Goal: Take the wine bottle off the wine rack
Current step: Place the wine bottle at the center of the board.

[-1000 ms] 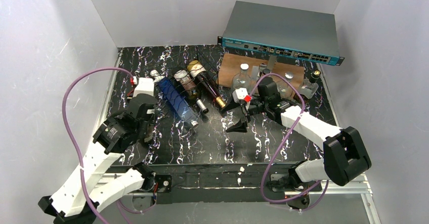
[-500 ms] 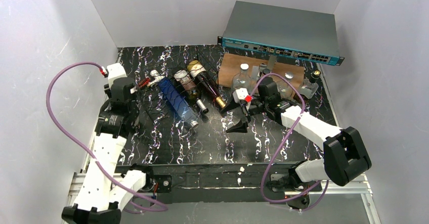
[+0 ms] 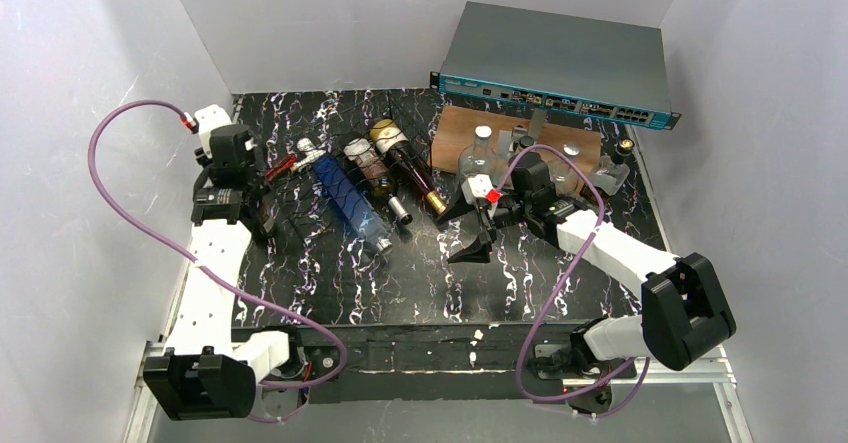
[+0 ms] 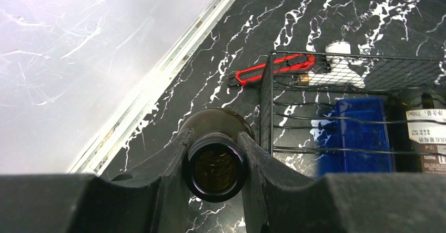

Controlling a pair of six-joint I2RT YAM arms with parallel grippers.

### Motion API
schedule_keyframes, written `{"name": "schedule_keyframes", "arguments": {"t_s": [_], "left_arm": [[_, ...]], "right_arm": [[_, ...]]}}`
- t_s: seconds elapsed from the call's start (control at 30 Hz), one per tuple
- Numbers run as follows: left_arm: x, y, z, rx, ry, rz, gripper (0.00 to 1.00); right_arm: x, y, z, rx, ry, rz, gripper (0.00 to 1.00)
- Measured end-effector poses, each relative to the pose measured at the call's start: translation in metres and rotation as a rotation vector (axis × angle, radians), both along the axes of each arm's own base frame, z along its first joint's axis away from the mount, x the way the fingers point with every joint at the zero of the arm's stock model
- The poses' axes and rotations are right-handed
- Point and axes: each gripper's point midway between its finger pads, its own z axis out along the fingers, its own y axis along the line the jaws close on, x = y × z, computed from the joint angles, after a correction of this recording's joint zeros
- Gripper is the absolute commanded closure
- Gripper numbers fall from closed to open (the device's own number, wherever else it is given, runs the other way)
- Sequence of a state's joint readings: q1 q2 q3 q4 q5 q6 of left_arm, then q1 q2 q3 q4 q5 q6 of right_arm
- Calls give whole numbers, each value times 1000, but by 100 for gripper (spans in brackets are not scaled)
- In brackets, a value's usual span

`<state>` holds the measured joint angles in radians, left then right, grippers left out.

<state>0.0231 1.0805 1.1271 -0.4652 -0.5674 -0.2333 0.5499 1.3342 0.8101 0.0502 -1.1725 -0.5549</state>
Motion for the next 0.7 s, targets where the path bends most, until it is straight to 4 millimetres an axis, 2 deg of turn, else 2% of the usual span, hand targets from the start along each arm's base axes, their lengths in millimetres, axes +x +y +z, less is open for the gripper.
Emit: {"name": "schedule_keyframes", "arguments": {"t_s": [0.13, 0.23, 0.6, 0.67, 0.7], "left_arm": [[-1, 7, 1, -6, -10, 29, 59], [0, 10, 4, -6, -28, 44, 49], [-2, 13, 17, -17, -96, 70, 28], [-4, 13, 19, -19, -101, 68, 21], [-6, 13, 20, -20, -105, 68, 14]], "right_arm": [[0, 0, 0, 2, -1, 3, 1], [-1, 0, 0, 3, -1, 5, 2], [-1, 0, 0, 4, -7, 7, 1], [-1, 0, 0, 5, -9, 7, 2], [-1, 0, 0, 5, -11, 8, 2]]}}
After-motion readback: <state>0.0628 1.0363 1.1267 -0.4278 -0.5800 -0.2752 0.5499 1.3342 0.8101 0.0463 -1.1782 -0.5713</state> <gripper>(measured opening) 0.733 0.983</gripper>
